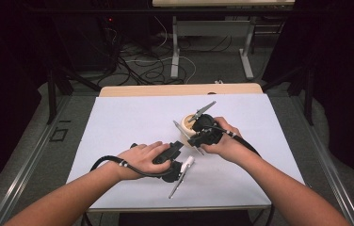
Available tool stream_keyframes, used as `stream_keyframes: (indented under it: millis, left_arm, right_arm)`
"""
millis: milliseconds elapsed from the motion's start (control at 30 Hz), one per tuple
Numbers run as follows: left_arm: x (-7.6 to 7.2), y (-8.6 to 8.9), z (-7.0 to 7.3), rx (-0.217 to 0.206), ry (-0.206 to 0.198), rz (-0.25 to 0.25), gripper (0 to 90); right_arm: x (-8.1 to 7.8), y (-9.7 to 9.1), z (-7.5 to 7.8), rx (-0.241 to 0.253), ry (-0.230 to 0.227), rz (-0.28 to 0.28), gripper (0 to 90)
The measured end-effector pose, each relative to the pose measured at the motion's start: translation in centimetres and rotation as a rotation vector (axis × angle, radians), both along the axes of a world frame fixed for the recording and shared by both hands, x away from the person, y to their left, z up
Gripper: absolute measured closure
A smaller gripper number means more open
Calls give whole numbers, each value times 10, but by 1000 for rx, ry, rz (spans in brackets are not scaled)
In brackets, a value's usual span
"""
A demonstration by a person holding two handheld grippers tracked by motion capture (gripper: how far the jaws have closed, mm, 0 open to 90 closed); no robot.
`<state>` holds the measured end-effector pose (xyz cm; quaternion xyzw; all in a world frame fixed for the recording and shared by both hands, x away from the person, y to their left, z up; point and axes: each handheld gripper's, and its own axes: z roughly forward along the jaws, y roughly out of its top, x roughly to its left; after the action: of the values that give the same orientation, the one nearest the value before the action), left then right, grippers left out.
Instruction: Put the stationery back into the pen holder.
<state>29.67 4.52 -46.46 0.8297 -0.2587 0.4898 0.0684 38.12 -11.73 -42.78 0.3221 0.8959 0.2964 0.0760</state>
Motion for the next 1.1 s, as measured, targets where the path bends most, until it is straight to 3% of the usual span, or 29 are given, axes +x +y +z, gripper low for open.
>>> stream_keyframes:
  millis: [133,167,200,267,400,633,700,900,1100]
  left_arm:
    - [7,2,0,-28,43,50,597]
    - [8,3,-3,-101,67,61,591]
    - [11,4,-5,-134,96,80,588]
    - [17,5,-3,-149,124,102,576]
    - [25,7,-2,-197,177,164,556]
    - [33,7,0,-284,279,245,513]
    - [34,5,0,-313,320,268,508]
    - [38,1,1,-385,431,334,478]
    - [44,-1,4,-475,565,405,459]
  right_arm:
    - [4,-3,2,31,-8,-27,799]
    - [5,-4,3,39,-9,-35,799]
    - [6,-5,4,37,-1,-42,799]
    - [9,-7,4,61,-20,-57,799]
    - [13,-12,6,75,0,-92,799]
    - [21,-19,7,119,-18,-171,799]
    - [24,-20,7,151,-32,-188,799]
    - [31,-25,9,167,-63,-227,799]
    - [37,-28,9,219,-91,-270,799]
